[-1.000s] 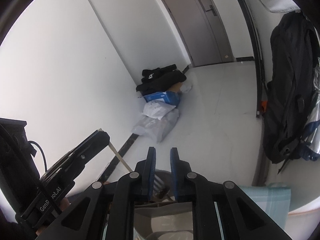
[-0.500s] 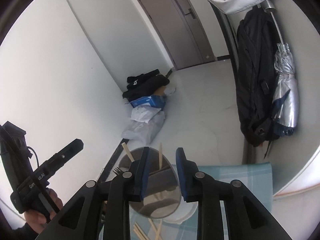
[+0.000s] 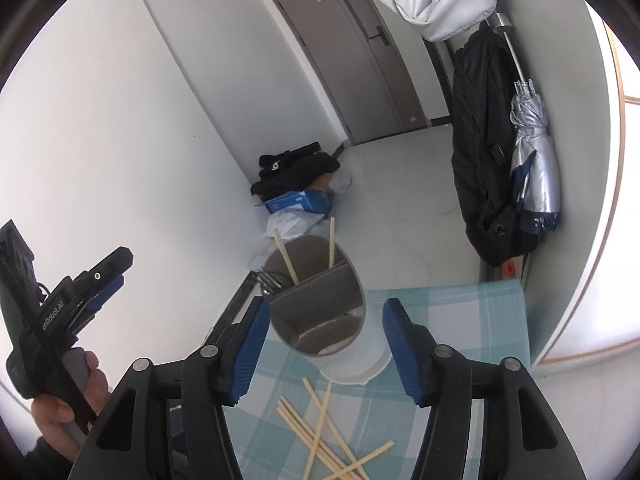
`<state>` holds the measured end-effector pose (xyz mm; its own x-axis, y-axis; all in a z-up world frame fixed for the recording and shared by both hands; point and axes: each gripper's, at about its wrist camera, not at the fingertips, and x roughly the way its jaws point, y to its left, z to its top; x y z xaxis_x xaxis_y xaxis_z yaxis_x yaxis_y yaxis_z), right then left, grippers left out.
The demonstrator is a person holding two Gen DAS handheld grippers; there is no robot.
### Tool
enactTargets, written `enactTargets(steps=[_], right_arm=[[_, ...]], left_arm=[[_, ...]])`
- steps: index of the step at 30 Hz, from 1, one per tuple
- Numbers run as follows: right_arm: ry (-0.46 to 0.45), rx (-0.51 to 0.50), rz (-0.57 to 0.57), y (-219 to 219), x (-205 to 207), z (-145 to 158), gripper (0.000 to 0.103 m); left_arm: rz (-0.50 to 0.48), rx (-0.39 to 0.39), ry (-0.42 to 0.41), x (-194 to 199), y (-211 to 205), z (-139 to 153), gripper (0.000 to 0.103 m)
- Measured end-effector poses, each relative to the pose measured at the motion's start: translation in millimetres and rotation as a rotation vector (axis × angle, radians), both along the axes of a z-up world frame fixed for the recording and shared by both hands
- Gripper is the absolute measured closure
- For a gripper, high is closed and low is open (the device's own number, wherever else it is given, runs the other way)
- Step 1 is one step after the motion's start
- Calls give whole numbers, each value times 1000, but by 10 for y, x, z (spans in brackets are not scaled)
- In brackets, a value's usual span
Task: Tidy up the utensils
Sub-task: 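Move both tools back over the loose chopsticks on the cloth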
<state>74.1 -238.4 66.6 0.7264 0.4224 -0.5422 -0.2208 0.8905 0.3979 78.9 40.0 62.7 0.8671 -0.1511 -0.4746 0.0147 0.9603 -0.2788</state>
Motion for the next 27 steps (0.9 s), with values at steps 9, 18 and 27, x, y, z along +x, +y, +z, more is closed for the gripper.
enactTargets(steps=[9,18,27], right_arm=[[56,-11,18,62,-331,-357,35],[191,-47,59,127,-470,-756,31],[376,-3,23,0,-440,-1155,31]], left_arm=[[1,-42,90,-266,15,-318,3],[-13,-28,129,-456,21,-643,1],[-15,-103,269,-395,177,-1025,1]])
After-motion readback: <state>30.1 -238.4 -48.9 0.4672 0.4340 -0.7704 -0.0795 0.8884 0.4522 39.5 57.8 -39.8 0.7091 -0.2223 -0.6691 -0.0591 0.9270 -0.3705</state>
